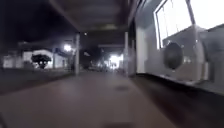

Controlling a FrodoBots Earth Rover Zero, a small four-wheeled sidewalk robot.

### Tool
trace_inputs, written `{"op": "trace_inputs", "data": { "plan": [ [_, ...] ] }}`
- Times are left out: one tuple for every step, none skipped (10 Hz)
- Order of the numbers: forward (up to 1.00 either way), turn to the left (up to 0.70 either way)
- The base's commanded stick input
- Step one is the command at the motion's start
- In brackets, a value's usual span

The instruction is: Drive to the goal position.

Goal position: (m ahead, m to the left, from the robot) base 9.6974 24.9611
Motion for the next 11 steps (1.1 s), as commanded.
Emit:
{"op": "trace_inputs", "data": {
  "plan": [
    [1.00,0.07],
    [1.00,0.04],
    [1.00,0.04],
    [1.00,0.05],
    [1.00,0.07],
    [1.00,0.15],
    [1.00,0.19],
    [1.00,0.26],
    [1.00,0.25],
    [1.00,0.19],
    [0.25,0.05]
  ]
}}
